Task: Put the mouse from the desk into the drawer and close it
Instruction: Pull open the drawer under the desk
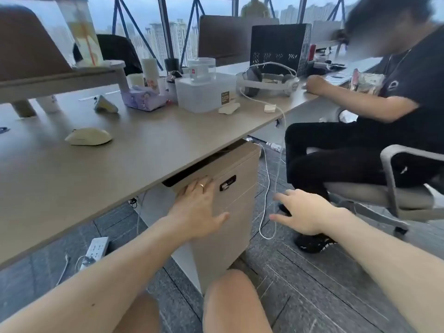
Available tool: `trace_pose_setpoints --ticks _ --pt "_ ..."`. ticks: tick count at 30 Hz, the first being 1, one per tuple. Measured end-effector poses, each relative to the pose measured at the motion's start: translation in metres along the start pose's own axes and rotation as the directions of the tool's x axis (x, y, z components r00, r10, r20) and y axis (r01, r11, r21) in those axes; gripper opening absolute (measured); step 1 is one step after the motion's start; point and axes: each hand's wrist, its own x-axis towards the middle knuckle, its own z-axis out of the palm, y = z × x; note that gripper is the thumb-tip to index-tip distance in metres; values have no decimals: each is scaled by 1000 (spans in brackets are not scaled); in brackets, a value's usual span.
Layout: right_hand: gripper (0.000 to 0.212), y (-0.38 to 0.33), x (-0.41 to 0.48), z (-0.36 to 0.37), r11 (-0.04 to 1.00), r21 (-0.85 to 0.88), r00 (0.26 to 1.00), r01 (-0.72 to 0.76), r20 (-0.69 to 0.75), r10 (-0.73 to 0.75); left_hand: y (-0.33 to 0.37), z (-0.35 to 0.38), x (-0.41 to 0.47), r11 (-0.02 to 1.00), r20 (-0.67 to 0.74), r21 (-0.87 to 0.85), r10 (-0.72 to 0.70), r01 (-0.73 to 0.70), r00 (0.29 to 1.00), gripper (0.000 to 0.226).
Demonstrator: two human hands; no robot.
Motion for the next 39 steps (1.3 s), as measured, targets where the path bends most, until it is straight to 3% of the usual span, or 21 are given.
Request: trace_pose_setpoints --ticks 5,8,10,13,15,20,29,34,39 --pt "54 -33 49 29 992 120 999 28 25 -32 -36 20 12 992 -114 85 -79 89 990 81" --pt "43 -57 90 38 892 452 999 -35 2 38 -40 34 12 994 -230 100 -26 51 973 69" --pt "39 -75 119 43 649 748 987 -142 56 152 -42 40 12 993 -280 99 -28 58 960 64" --pt "30 -91 152 52 87 943 934 -321 300 194 -45 47 15 993 -337 105 -11 49 942 58" --pt "22 -95 158 54 -60 943 918 -328 333 216 -49 49 18 990 -340 132 3 45 940 68" --pt "23 -107 149 54 -202 940 918 -273 318 239 -54 49 19 989 -361 149 38 17 932 72" --pt "28 -118 147 54 -241 955 900 -174 253 354 -51 46 21 993 -380 107 0 44 925 45" --pt "22 -114 118 57 -349 927 879 -140 278 386 -43 39 22 994 -378 24 -87 103 922 48" --pt "23 -81 65 74 -351 930 855 -112 270 442 -42 34 23 993 -323 -11 -118 121 939 50"
